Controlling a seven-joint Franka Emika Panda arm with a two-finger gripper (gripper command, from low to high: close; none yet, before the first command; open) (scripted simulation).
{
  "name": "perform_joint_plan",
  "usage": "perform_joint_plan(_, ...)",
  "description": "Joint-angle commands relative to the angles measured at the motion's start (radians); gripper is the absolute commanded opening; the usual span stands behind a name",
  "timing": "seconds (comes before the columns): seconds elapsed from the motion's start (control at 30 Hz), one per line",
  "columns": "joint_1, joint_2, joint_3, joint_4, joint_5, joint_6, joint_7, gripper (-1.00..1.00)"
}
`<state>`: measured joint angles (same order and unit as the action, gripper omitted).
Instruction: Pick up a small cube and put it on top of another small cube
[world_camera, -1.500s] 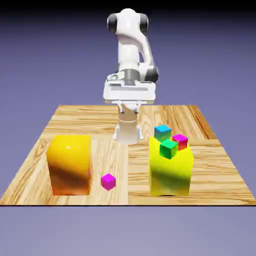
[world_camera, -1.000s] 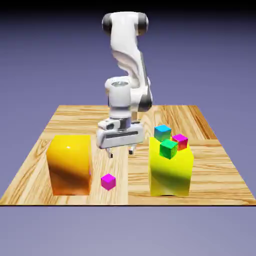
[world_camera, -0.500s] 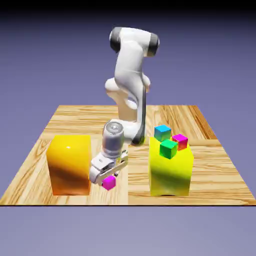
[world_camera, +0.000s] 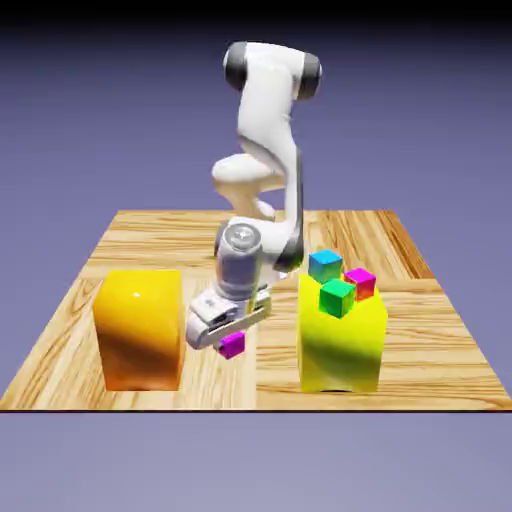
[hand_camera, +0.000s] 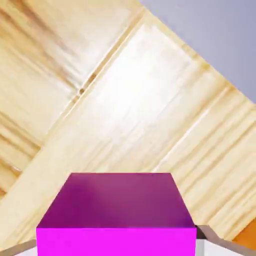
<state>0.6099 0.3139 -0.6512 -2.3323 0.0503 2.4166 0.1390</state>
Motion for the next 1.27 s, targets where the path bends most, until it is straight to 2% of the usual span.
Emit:
perform_joint_plan(0.0,0.027,0.01,-0.017,0.032,0.005,-0.026,0.045,-1.0)
perform_joint_plan(0.2,0.117,-0.007,-0.046,0.223,0.0,-0.14,0.306,-1.0)
perform_joint_plan(0.43,0.044,-0.255,0.197,0.243,-0.045,-0.337,0.414,-1.0)
perform_joint_plan(0.8,-0.204,-0.57,0.595,-0.095,-0.077,-0.452,0.08,-1.0)
perform_joint_plan(0.93,-0.238,-0.713,0.731,-0.063,-0.104,-0.574,0.169,-1.0)
perform_joint_plan(1.13,-0.243,-0.666,0.728,-0.207,-0.114,-0.383,0.177,-1.0)
perform_joint_plan(1.17,-0.243,-0.666,0.728,-0.207,-0.114,-0.383,0.177,1.0)
perform_joint_plan(1.23,-0.242,-0.677,0.729,-0.174,-0.112,-0.427,0.175,1.0)
